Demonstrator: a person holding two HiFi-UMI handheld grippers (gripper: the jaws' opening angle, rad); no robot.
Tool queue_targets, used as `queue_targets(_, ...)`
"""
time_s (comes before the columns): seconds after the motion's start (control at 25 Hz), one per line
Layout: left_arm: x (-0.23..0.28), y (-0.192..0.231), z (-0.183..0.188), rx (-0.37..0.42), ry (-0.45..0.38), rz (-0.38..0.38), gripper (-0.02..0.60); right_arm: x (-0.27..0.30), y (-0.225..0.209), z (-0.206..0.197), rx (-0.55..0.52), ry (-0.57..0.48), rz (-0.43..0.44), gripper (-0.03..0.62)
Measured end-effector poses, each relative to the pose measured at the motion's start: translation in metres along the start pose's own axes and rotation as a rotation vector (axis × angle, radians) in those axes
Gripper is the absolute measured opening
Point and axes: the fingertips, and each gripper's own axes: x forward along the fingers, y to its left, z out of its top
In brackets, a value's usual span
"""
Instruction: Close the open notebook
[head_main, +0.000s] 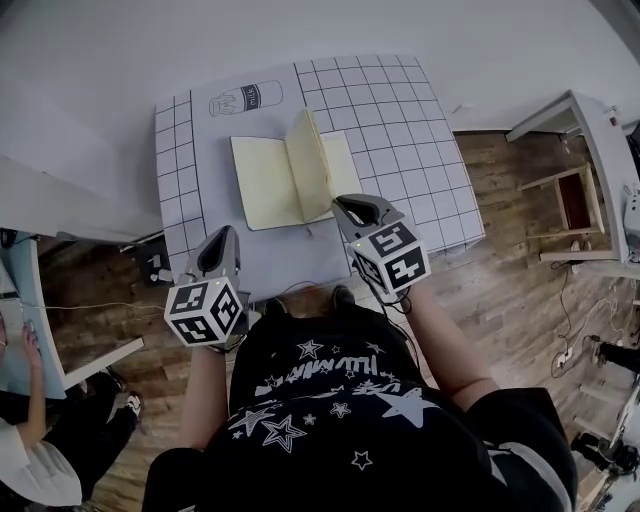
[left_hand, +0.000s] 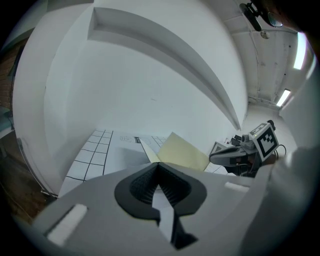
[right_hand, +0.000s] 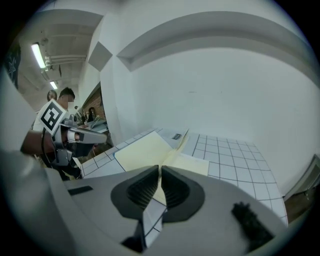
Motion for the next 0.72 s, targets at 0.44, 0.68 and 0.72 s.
queue_targets(0.44, 0.019, -0.047, -0.012, 0.021, 0.025, 0.04, 0.009, 0.005, -0.067, -0.076, 0.221, 0.08, 0.003, 0.028)
queue_targets(0.68, 0.034, -0.065, -0.016, 0.018, 0.034, 0.053, 0.009, 0.019, -0.078, -0.104, 0.206, 0.168, 0.017, 0.028)
queue_targets(0.72, 0.035, -0.068, -0.017, 0.017, 0.034, 0.054, 0.009, 0.021, -0.079, -0.108, 0.2, 0.183, 0.02, 0.028)
